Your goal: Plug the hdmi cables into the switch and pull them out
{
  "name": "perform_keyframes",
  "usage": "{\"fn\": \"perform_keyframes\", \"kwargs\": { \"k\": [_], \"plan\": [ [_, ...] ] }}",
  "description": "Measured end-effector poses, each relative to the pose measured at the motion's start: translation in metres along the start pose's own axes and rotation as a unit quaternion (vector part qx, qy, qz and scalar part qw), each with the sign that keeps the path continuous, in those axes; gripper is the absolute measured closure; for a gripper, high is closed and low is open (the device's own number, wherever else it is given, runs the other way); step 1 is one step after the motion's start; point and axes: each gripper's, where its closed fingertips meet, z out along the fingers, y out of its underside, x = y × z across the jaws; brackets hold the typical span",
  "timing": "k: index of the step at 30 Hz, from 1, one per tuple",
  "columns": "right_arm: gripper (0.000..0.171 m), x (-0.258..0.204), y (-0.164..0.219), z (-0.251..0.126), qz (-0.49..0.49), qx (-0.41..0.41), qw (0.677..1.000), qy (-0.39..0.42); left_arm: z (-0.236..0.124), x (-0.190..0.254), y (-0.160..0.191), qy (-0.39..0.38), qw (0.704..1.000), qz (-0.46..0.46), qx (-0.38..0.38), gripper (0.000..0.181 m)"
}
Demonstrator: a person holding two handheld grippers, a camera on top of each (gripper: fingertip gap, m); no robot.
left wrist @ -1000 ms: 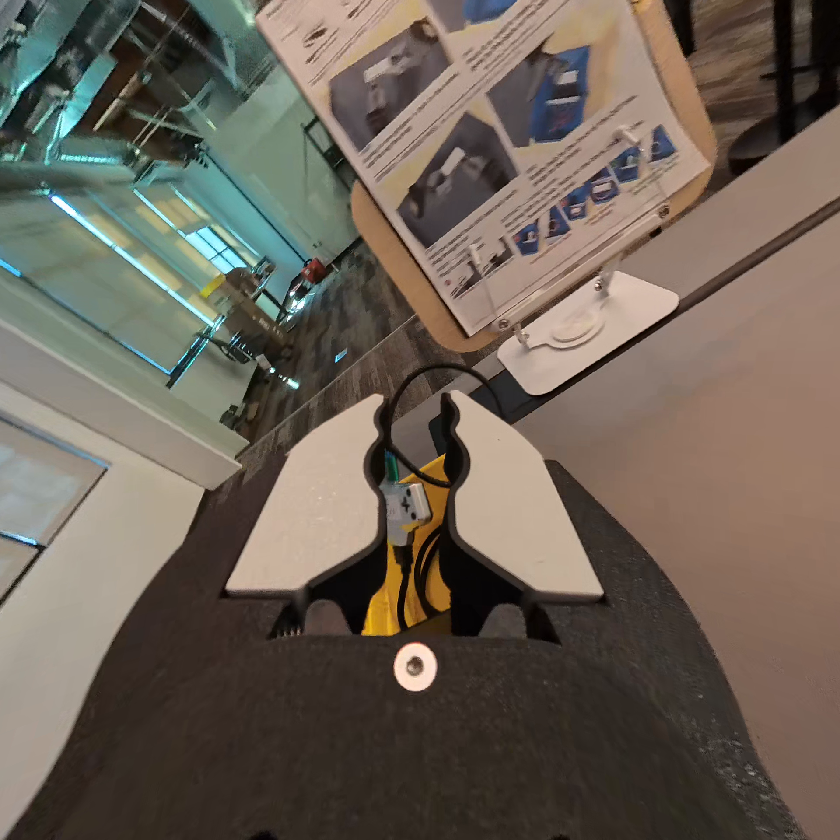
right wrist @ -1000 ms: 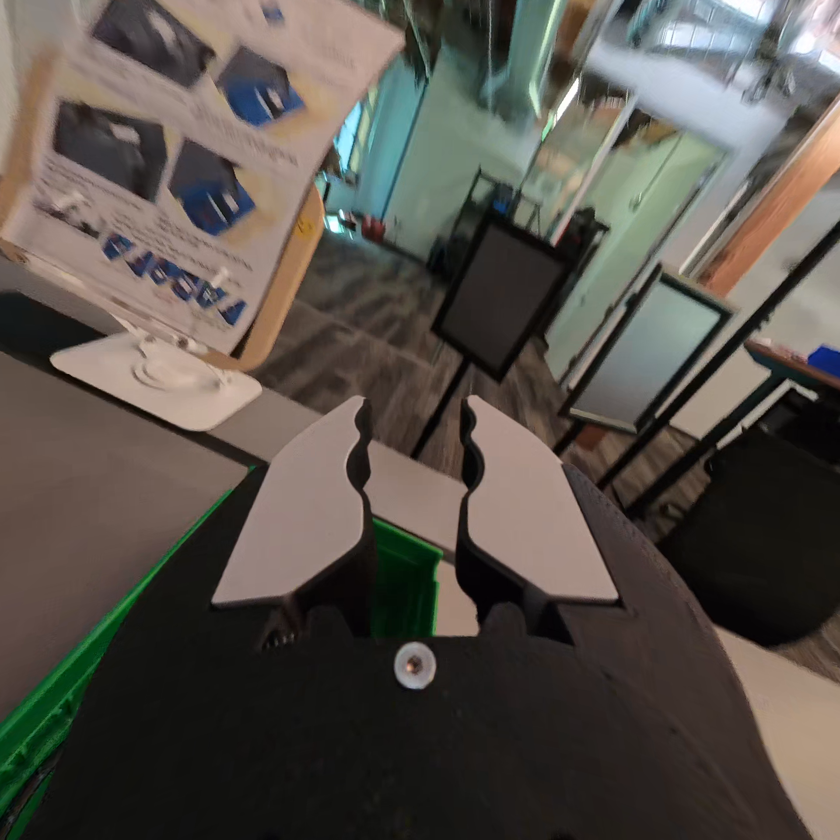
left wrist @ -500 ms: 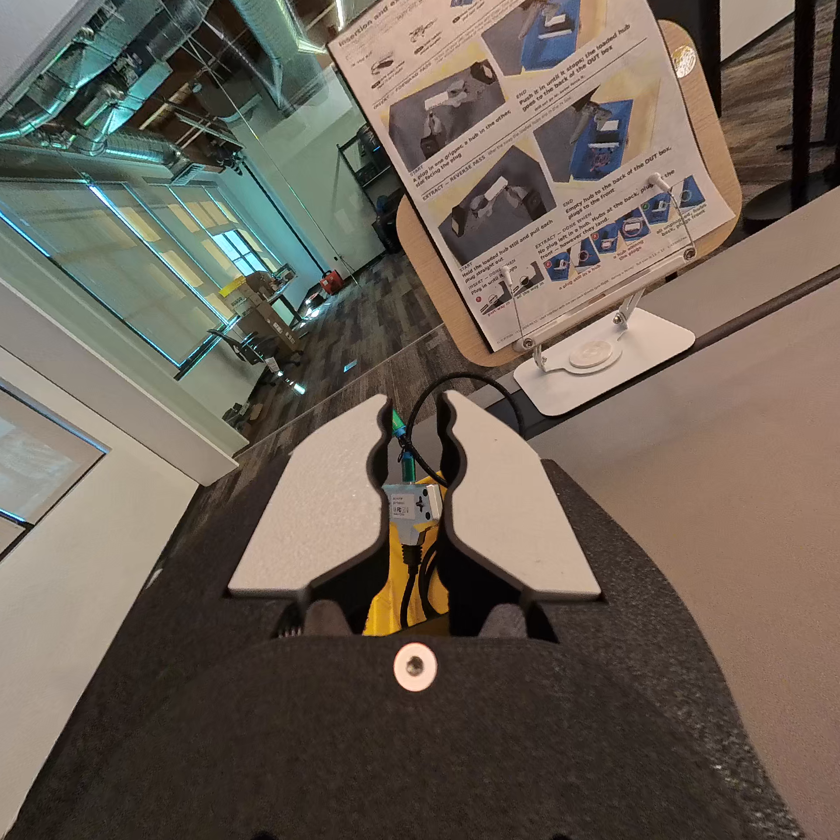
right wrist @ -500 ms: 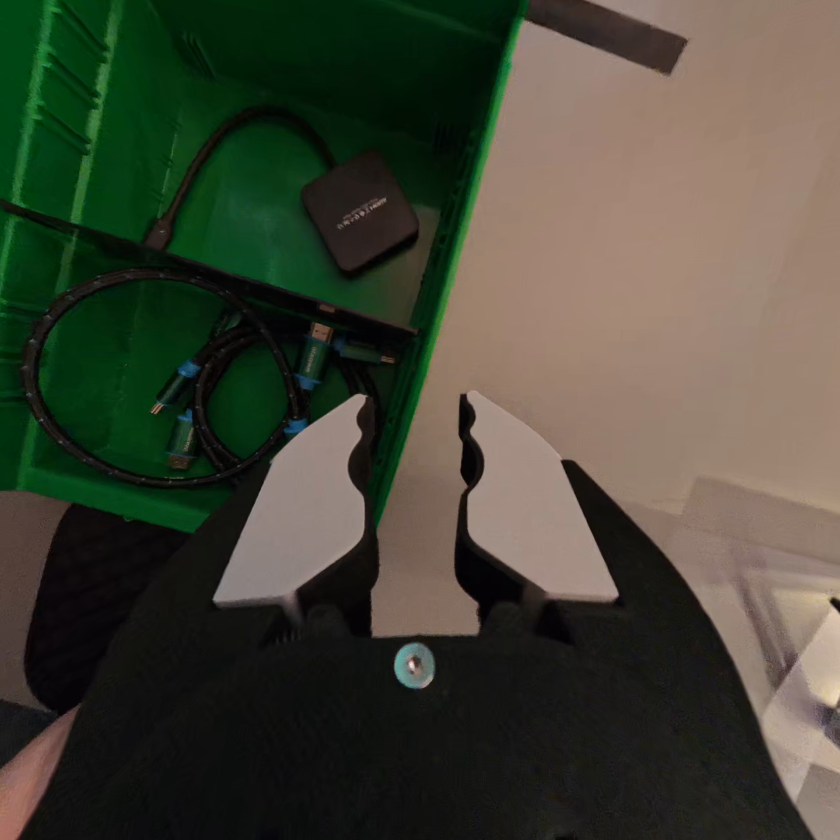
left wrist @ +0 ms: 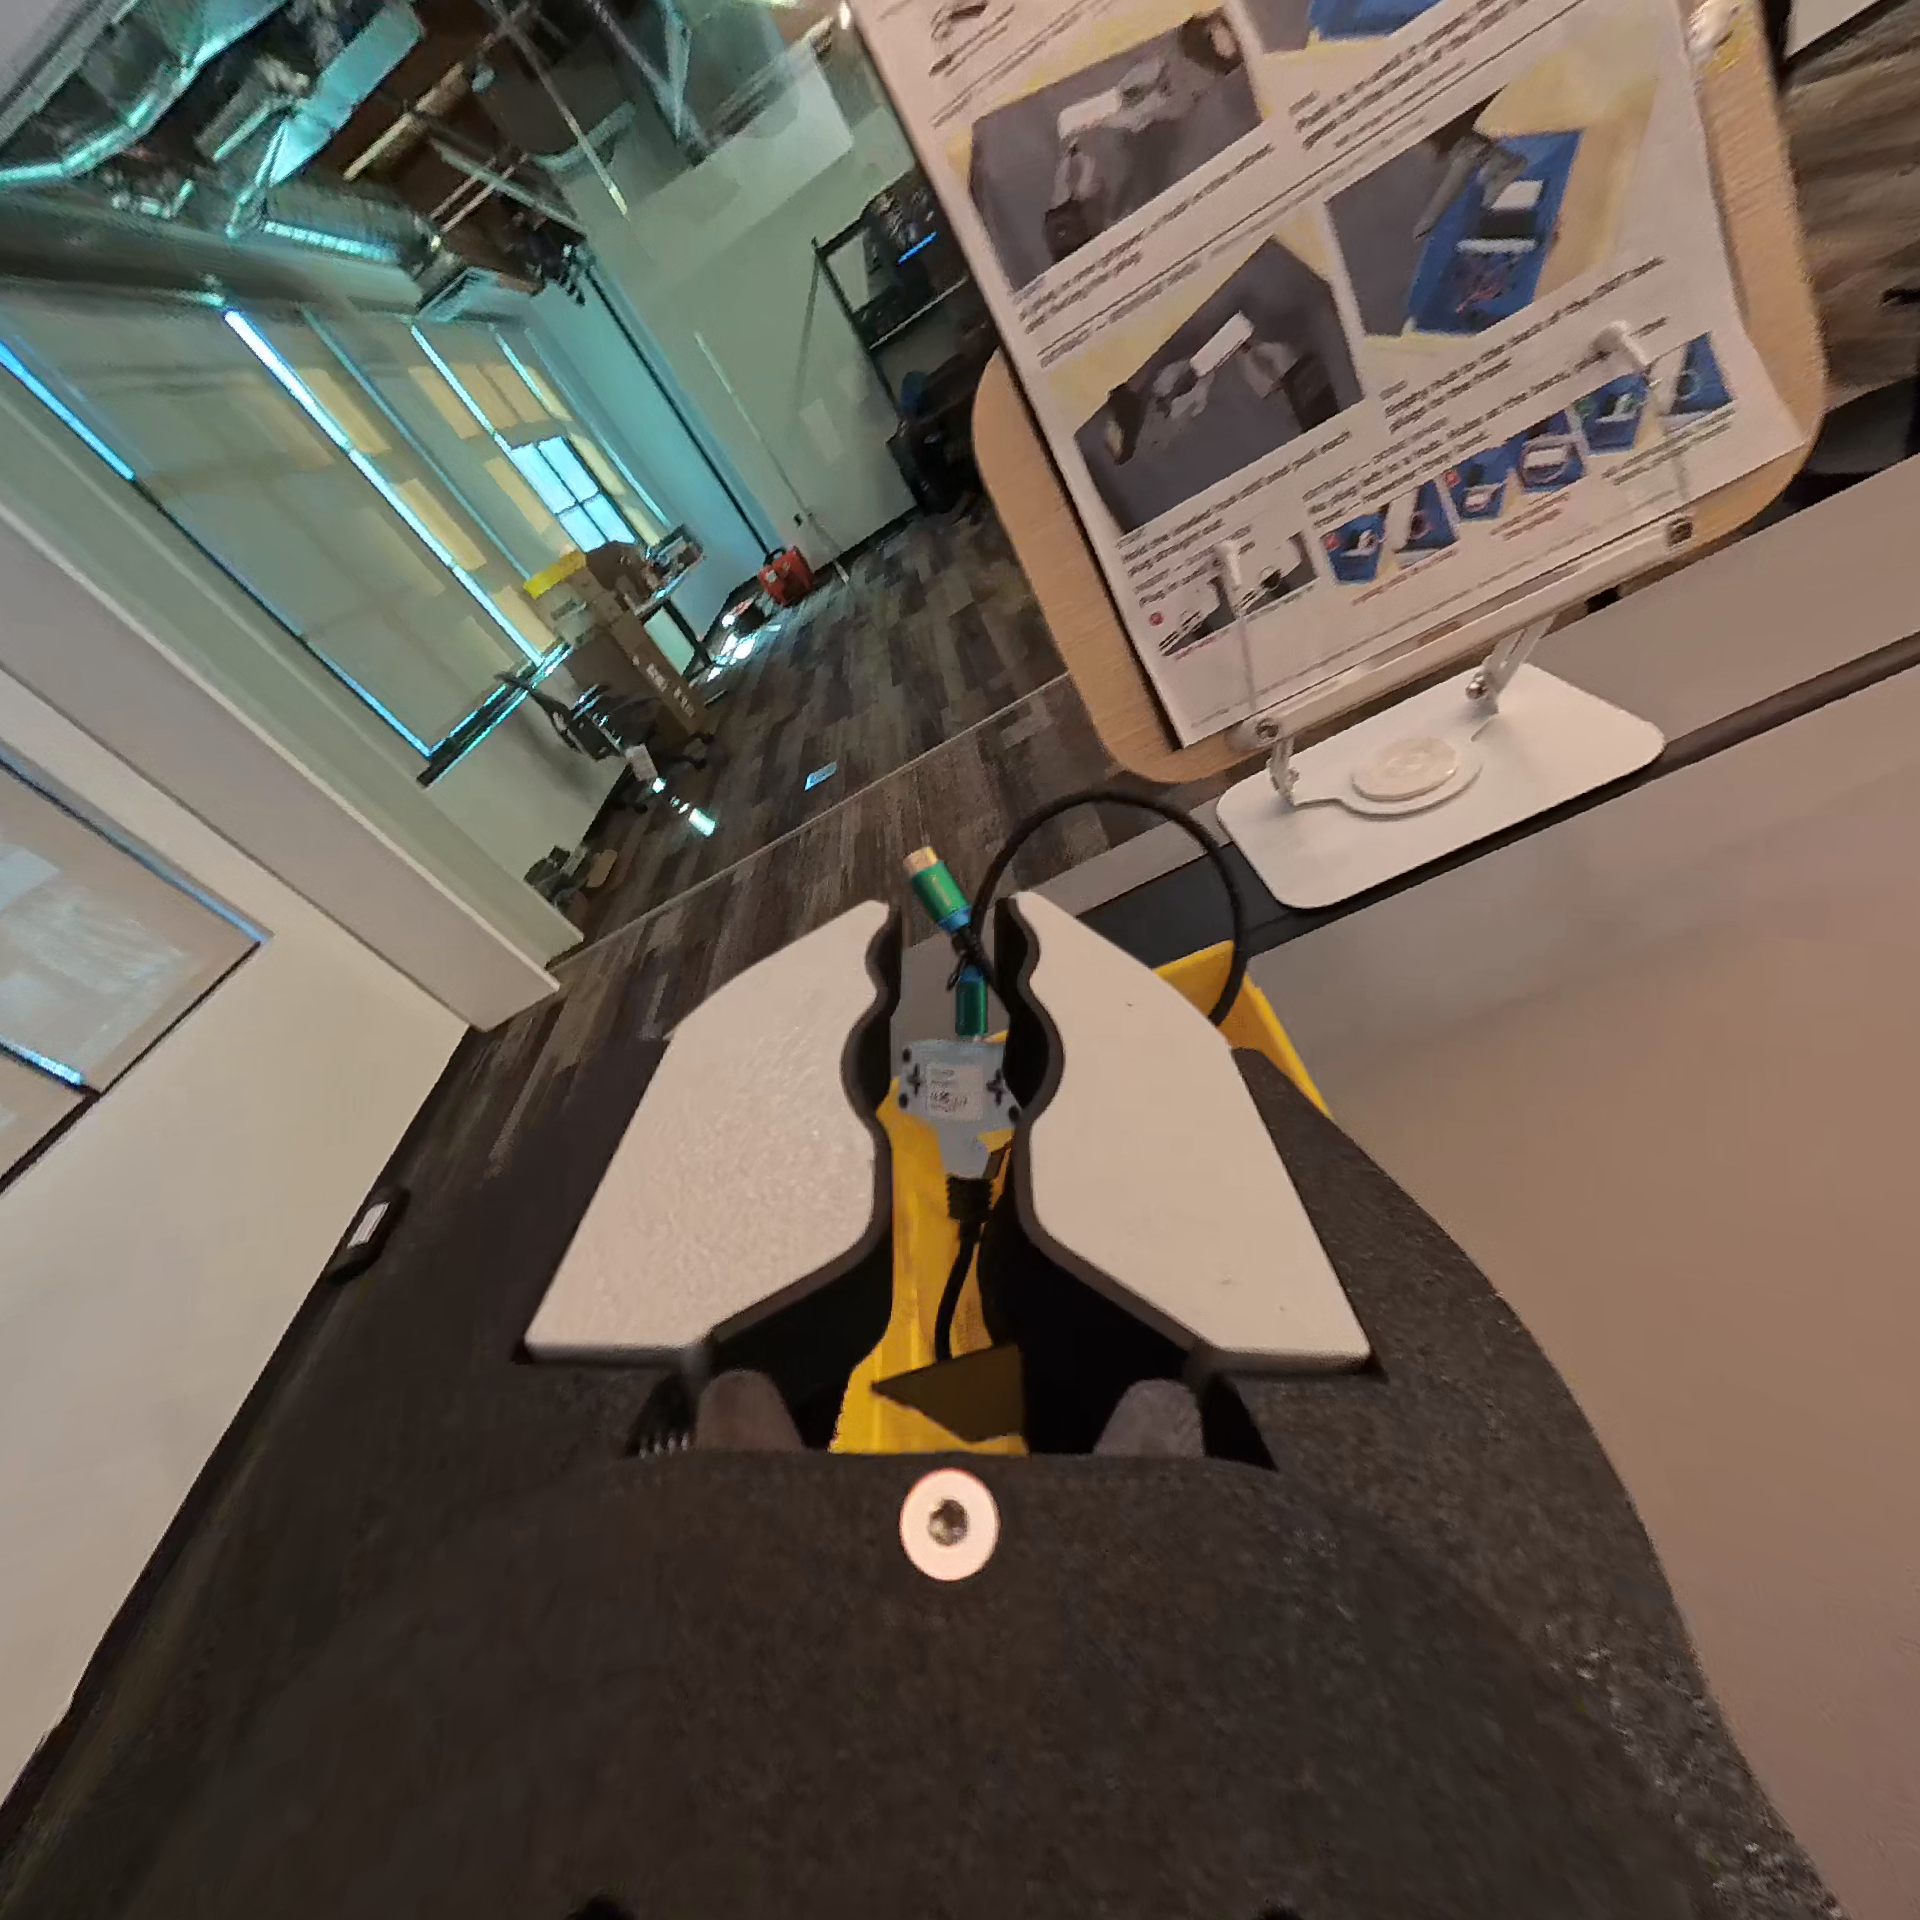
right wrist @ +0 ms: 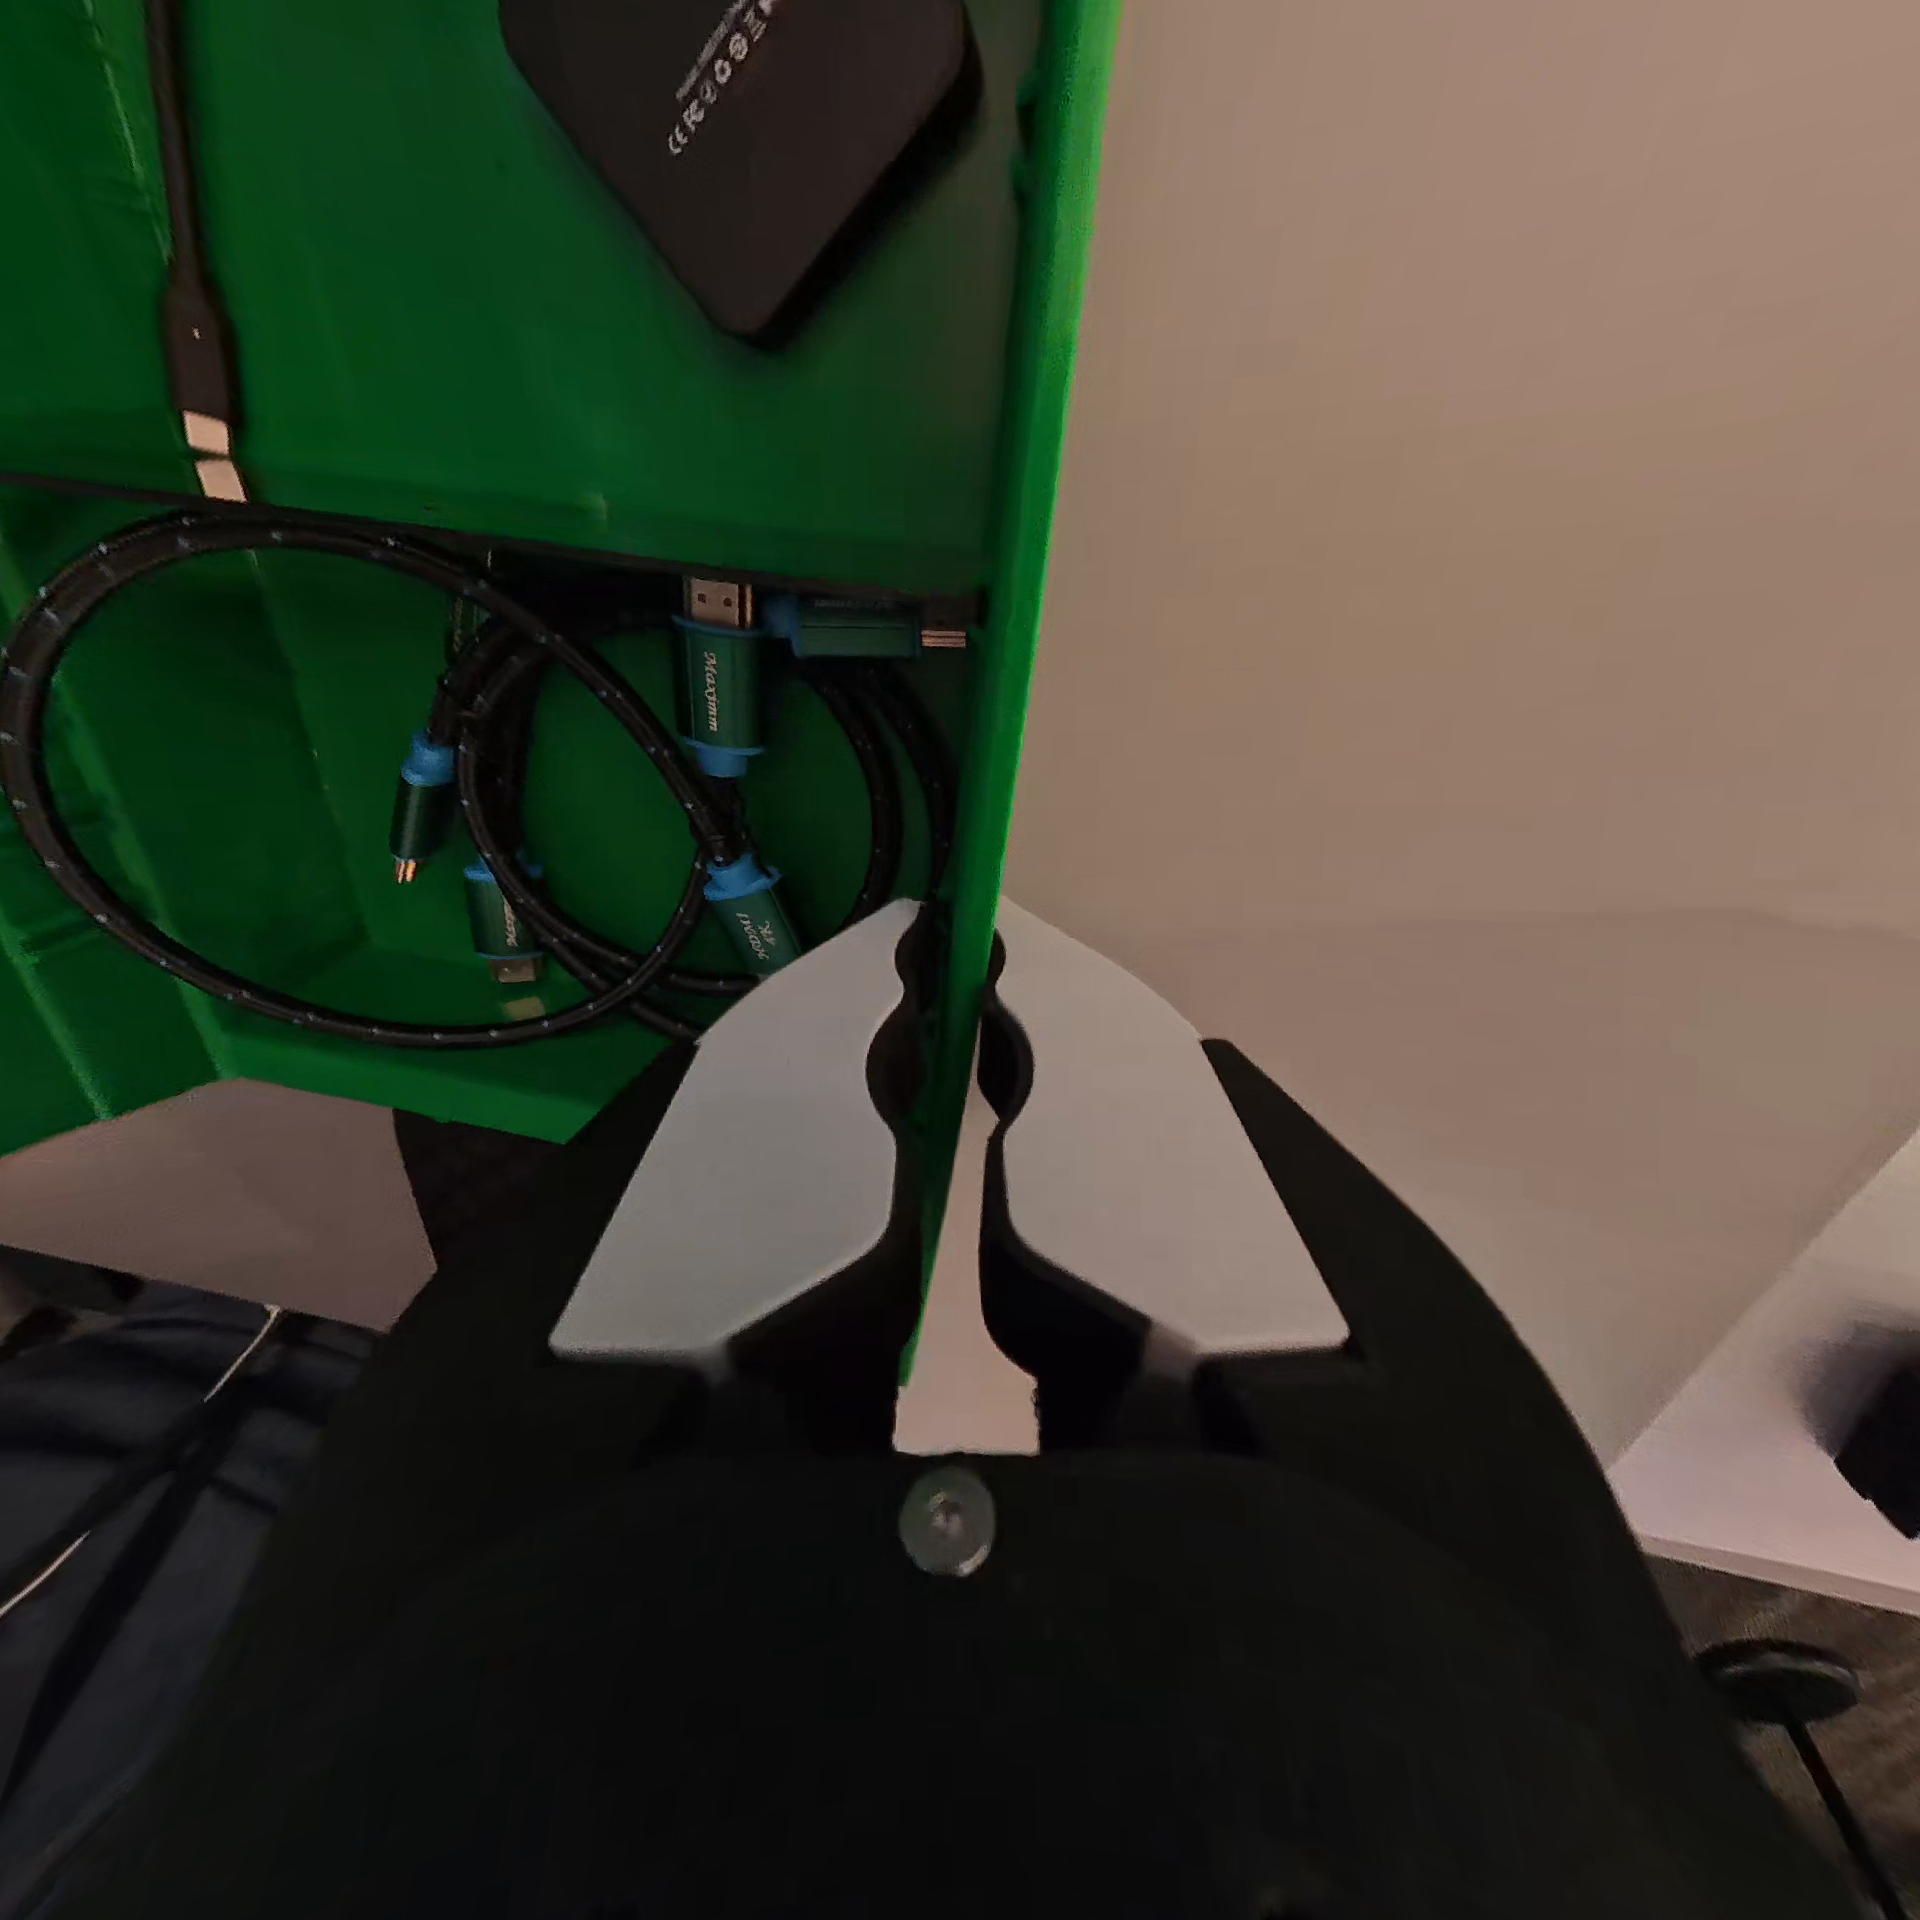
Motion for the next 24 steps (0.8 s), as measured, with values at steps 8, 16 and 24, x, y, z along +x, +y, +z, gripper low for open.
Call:
{"fn": "perform_keyframes", "kwargs": {
  "k": [8,16,24],
  "plan": [
    [0.158,-0.011,0.002,-0.006,-0.023,-0.005,1.0,-0.002,0.026,-0.016,0.056,-0.011,0.995,-0.023,-0.097,0.164],
    [0.151,-0.009,-0.044,-0.059,-0.05,0.179,0.982,0.046,0.085,-0.006,0.148,0.006,0.976,0.01,-0.219,0.154],
    [0.149,-0.022,-0.053,-0.071,-0.084,0.215,0.972,0.053,0.122,0.022,0.142,-0.012,0.975,0.082,-0.205,0.121]
  ]
}}
